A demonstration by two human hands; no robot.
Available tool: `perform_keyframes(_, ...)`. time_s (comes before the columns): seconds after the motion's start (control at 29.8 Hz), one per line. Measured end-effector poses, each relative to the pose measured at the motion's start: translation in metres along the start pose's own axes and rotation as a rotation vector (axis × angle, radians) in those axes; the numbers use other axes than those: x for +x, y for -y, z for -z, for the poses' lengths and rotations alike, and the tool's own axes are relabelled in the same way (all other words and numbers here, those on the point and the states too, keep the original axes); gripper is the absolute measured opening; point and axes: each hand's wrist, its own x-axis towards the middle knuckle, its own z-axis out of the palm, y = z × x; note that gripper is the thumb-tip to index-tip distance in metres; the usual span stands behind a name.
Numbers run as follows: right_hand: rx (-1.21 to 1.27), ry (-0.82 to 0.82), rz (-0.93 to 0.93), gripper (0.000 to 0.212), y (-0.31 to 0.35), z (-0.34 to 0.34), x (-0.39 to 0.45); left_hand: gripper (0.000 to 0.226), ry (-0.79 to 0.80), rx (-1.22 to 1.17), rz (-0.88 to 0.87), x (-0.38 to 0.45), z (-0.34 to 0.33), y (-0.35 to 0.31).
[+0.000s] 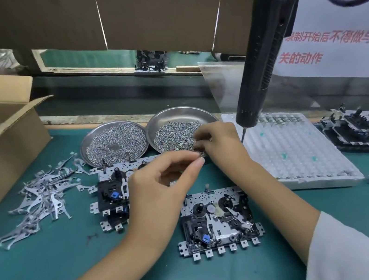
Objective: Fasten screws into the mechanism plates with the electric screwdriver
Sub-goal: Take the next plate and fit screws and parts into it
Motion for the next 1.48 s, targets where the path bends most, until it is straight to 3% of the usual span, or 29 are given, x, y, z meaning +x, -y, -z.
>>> perform_keyframes(0.2, 0.175, -0.128, 0.060, 0.015, -0.005, 0.004, -0.006, 0.015, 0.002, 0.007, 0.022, -0.004, -0.004, 0.013)
perform_keyframes(0.5, 0.358, -0.110, 0.045, 0.020, -0.007, 0.014, -0.011, 0.010, 0.009, 0.060, -0.077, -0.011, -0.008, 0.016)
perform_keyframes(0.74, 1.032, 0.113, -0.022, 0.016, 0.005, 0.036, -0.055, 0.008, -0.021, -0.044, -0.044, -0.006, -0.004, 0.006)
perform_keyframes(0.87, 1.282, 0.165, -0.142, 0.029, 0.007, 0.036, -0.075, 0.009, -0.013, -0.060, -0.079, -0.005, -0.003, 0.001)
perform_keyframes(1.21, 1.476, 0.205, -0.172, 0.028, 0.018, 0.027, -0.087, 0.013, -0.002, 0.010, -0.111, -0.002, 0.000, 0.009)
perform_keyframes(1.48, 1.486, 0.165, -0.171, 0.017, 0.021, 0.024, -0.090, 0.010, 0.025, -0.120, -0.004, -0.003, -0.005, 0.003)
